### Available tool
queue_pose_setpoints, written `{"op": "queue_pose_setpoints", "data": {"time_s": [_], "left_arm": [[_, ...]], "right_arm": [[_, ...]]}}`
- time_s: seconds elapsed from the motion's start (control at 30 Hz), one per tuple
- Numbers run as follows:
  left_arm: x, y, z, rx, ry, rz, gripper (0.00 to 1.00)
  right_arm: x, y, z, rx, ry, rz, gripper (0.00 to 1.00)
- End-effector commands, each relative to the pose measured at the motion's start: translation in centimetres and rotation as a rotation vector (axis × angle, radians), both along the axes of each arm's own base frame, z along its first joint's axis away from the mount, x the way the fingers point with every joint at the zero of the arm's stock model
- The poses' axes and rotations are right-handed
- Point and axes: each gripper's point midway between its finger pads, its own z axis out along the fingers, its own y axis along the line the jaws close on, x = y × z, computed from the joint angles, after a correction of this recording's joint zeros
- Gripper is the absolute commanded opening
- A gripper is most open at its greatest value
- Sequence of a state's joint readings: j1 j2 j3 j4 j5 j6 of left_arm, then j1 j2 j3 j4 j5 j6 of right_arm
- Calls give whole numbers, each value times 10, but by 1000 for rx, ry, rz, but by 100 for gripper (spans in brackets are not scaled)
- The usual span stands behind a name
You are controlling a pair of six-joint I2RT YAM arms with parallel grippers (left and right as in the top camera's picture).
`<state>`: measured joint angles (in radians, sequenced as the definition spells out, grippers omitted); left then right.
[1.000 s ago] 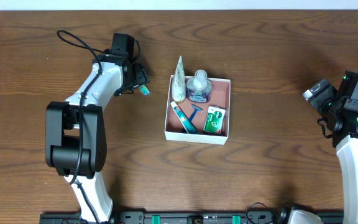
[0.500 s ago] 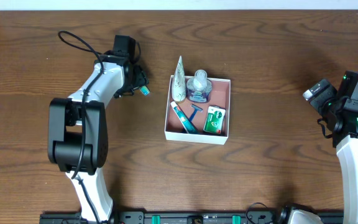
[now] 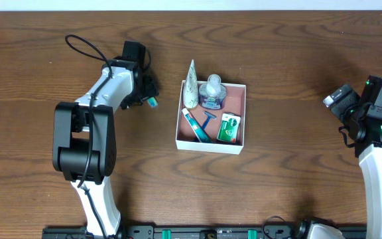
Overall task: Pack container
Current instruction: 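Lower the left gripper and grasp the toothbrush handle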
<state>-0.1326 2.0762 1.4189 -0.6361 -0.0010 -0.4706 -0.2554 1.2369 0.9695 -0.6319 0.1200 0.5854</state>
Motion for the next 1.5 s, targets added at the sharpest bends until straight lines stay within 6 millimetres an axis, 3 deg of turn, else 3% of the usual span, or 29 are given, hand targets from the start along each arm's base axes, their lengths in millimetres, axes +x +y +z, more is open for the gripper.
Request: {"op": "queue_pose_setpoints", "data": {"time_s": [0.0, 0.13, 0.2, 0.37, 0.77, 1.1, 1.47], "left_arm": [[-1, 5, -1, 27, 22, -25, 77], [-1, 5, -1, 30, 20, -43, 76], [3, 4, 0, 29, 4, -45, 69], [10, 3, 1, 26, -24, -47, 38], [4, 1, -2, 16, -2, -51, 8], [-8, 3, 6, 23, 37, -61, 6], [-5, 2, 88, 23, -116, -117, 6]], "right_arm": [[1, -3, 5, 2, -13, -18, 99], [1, -3, 5, 2, -14, -18, 99], [1, -3, 5, 2, -13, -18, 99], [1, -3, 5, 2, -13, -18, 99], [1, -3, 5, 2, -14, -18, 99], [1, -3, 5, 2, -14, -18, 99], [1, -3, 5, 2, -13, -18, 99]]}}
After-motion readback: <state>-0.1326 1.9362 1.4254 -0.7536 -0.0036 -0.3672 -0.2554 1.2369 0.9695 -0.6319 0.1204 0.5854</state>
